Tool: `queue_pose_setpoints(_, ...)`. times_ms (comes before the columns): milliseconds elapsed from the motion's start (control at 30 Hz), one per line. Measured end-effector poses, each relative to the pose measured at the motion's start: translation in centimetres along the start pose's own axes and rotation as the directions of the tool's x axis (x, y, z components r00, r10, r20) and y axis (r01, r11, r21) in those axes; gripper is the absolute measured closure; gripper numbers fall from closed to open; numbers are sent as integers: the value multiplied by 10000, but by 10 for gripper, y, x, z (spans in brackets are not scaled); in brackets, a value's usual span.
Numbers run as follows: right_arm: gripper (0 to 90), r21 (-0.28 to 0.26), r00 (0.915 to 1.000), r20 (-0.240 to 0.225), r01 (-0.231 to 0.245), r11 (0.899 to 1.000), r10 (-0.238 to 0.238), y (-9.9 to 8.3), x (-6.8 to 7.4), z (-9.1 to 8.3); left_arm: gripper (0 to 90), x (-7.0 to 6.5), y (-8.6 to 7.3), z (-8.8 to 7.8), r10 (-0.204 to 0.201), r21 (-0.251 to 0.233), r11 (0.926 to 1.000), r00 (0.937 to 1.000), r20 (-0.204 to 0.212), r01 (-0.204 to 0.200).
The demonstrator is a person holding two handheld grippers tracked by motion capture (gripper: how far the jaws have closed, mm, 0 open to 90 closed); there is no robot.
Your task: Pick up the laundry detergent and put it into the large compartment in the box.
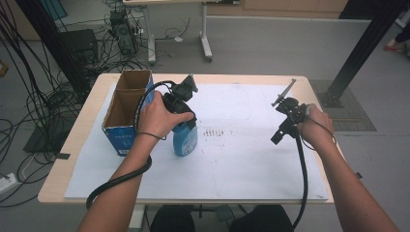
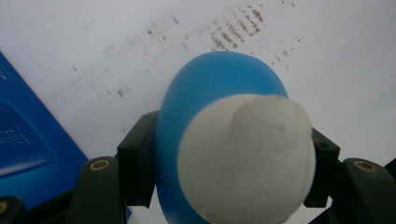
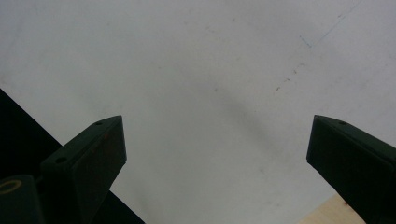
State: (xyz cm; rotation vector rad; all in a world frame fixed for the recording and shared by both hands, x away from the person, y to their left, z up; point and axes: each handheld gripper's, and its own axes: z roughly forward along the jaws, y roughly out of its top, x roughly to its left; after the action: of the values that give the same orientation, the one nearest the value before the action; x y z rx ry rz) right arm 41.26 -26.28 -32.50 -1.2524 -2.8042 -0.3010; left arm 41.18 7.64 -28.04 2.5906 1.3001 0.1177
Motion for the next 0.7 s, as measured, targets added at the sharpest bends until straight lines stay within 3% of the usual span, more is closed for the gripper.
queue_pose_setpoints(700,49,57,10000,89,43,10000,-43,1,1,0,369,1,0,0,0,28,10000,10000,44,0)
